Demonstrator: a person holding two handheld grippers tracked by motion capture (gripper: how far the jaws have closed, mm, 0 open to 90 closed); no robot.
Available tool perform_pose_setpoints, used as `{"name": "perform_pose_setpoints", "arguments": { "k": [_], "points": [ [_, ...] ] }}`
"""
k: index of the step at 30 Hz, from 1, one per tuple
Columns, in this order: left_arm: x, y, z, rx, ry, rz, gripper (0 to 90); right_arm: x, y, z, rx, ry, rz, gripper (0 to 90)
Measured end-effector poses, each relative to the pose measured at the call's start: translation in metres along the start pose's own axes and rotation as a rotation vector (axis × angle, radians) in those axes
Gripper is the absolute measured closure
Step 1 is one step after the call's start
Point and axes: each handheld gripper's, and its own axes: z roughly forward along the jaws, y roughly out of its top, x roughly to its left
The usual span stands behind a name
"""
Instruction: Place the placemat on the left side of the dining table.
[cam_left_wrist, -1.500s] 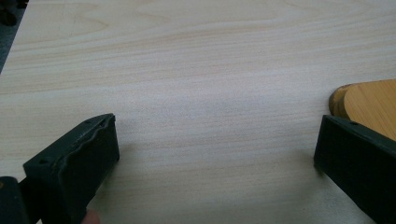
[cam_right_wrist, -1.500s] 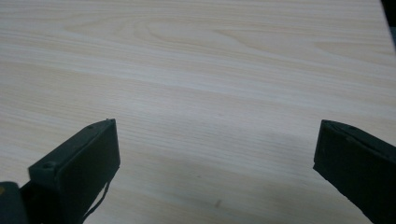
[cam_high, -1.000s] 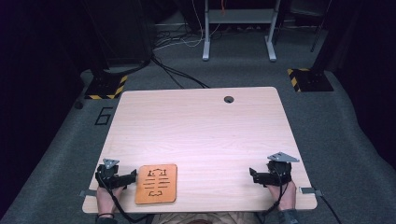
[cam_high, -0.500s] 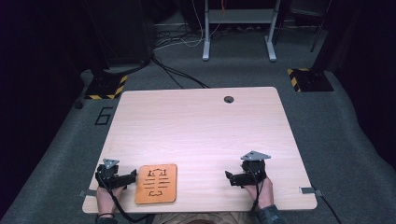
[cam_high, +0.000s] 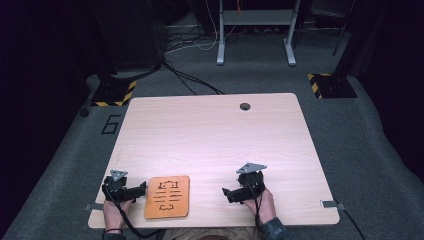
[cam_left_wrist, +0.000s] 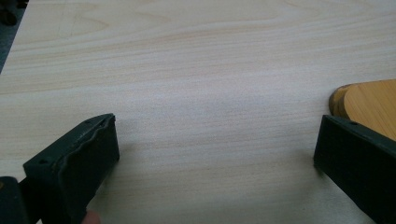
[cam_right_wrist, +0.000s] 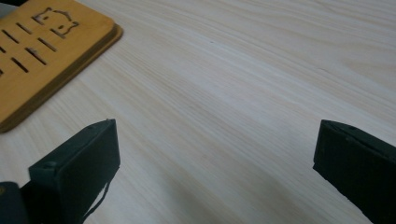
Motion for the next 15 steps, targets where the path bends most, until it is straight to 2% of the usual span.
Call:
{"name": "perform_pose_setpoints", "arguments": {
  "k": [3,6,9,15],
  "points": [
    [0.0,0.0,0.0,0.0,0.0,0.0,0.0,0.006,0.003,0.004,-0.001,0.013,-0.013,0.0],
    [0.0,0.0,0.0,-0.003,0.002,-0.003,0.0,0.02,0.011,0.016,0.017,0.043,-0.038,0.0],
    [0.0,0.0,0.0,-0.003,0.002,-0.005,0.0,0.027,0.016,0.025,0.026,0.059,-0.061,0.0],
    [0.0,0.0,0.0,-0.003,0.002,-0.004,0.0,0.036,0.025,0.042,0.028,0.095,-0.055,0.0]
  ]
}}
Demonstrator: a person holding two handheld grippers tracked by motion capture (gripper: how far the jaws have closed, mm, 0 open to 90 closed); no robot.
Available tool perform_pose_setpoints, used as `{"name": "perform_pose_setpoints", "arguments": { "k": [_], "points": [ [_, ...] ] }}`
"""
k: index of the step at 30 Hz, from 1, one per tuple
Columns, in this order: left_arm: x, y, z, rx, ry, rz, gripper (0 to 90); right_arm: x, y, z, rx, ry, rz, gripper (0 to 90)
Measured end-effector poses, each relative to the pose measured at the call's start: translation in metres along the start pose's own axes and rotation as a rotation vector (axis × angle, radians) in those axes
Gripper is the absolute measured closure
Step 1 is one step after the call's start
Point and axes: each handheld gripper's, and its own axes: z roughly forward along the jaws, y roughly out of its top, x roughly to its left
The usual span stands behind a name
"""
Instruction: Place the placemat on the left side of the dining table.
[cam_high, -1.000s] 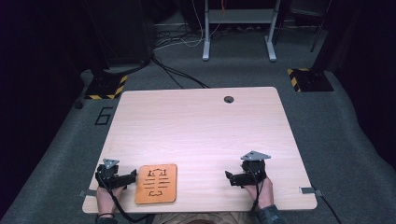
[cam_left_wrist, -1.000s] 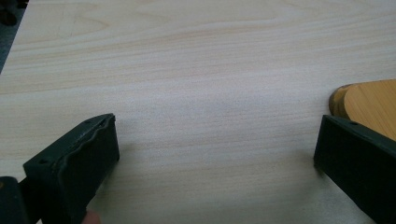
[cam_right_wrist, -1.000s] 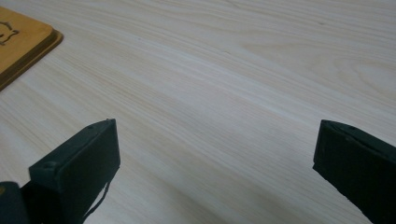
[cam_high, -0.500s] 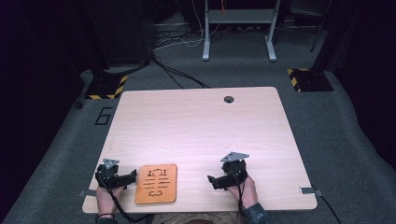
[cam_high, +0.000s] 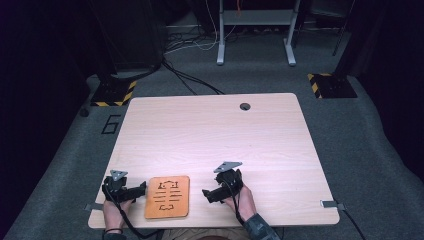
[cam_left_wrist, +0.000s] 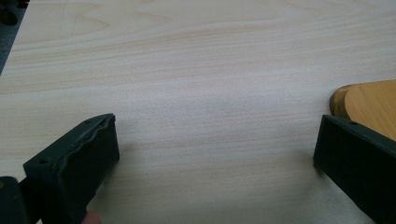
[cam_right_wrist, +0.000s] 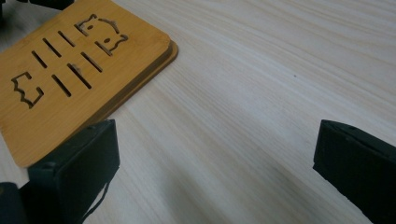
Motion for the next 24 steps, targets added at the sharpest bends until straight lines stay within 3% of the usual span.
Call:
{"name": "perform_pose_setpoints", "arguments": {
  "k": [15,24],
  "points": [
    [0.0,0.0,0.0,0.0,0.001,0.0,0.0,0.027,0.026,0.046,0.045,0.05,-0.061,0.0],
    [0.0,0.0,0.0,0.0,0.001,0.0,0.0,0.036,0.033,0.064,0.054,0.048,-0.076,0.0]
  ]
}}
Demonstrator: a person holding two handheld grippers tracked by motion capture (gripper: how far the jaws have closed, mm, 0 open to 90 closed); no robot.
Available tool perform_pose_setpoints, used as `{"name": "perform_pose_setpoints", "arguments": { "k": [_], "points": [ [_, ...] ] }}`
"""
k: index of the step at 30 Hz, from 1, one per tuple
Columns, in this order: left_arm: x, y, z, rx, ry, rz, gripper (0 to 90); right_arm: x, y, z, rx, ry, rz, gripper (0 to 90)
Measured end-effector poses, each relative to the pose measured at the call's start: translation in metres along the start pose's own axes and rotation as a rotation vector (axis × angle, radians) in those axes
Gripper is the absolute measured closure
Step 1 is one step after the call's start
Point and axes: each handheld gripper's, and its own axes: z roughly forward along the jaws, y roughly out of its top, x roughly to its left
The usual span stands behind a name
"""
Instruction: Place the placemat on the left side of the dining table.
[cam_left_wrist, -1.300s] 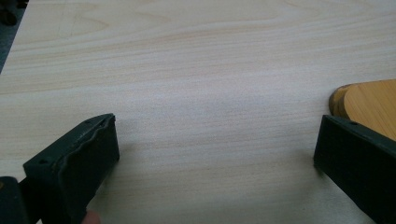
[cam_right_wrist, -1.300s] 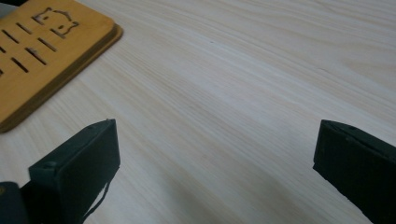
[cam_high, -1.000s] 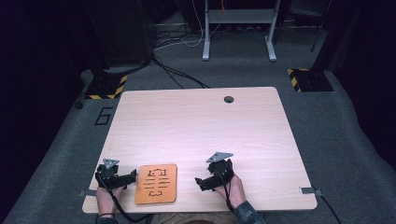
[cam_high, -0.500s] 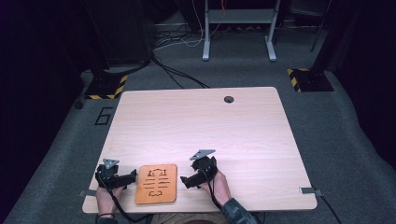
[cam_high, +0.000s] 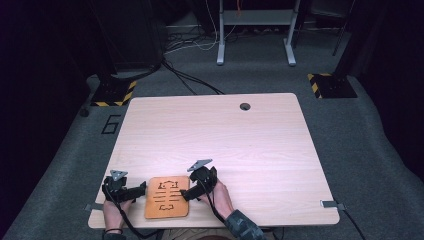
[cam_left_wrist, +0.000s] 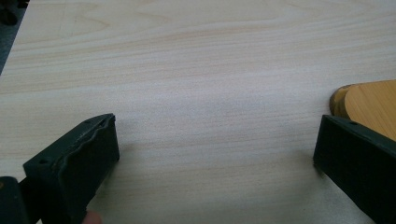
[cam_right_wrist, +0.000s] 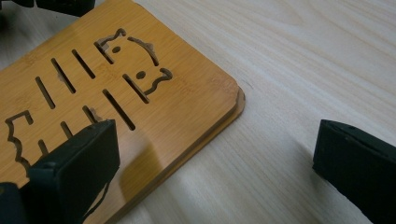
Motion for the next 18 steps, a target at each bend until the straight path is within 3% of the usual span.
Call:
{"name": "perform_pose_setpoints", "arguments": {
  "k": [8,18],
  "points": [
    [0.0,0.0,0.0,0.0,0.0,0.0,0.0,0.0032,0.0026,0.0061,0.004,0.002,-0.001,0.0],
    [0.0,0.0,0.0,0.0,0.0,0.0,0.0,0.009,0.003,0.0071,0.007,-0.036,-0.043,0.0]
  ]
}}
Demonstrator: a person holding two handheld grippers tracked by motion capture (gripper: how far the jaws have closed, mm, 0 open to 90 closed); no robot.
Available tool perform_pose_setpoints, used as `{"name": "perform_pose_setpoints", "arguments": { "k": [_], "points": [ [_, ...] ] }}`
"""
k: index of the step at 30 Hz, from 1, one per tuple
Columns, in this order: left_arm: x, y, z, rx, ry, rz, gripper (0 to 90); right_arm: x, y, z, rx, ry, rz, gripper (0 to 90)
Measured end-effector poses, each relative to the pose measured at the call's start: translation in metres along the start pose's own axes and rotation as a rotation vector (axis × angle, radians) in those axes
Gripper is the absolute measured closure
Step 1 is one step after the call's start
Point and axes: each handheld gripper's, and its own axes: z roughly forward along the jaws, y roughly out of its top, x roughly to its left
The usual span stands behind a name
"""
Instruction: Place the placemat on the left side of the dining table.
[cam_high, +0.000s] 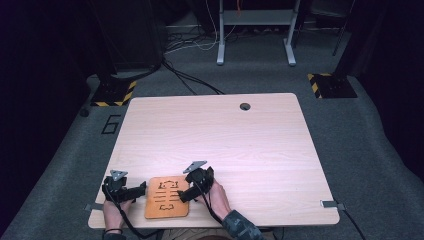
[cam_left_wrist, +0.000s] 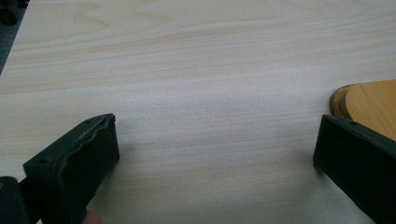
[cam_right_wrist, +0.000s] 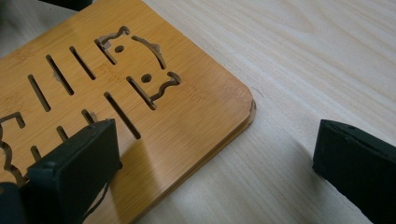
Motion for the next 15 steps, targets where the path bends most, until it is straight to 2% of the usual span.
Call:
{"name": "perform_pose_setpoints", "arguments": {
  "k": [3,7,15],
  "points": [
    [0.0,0.0,0.0,0.0,0.0,0.0,0.0,-0.0005,-0.0002,-0.0005,0.006,0.001,-0.003,0.0],
    [0.0,0.0,0.0,0.0,0.0,0.0,0.0,-0.0027,-0.0014,-0.0008,0.016,0.017,0.019,0.0],
    [0.0,-0.0001,0.0,0.0,0.0,0.0,0.0,-0.0078,-0.005,-0.0048,0.014,0.012,0.013,0.0]
  ]
}}
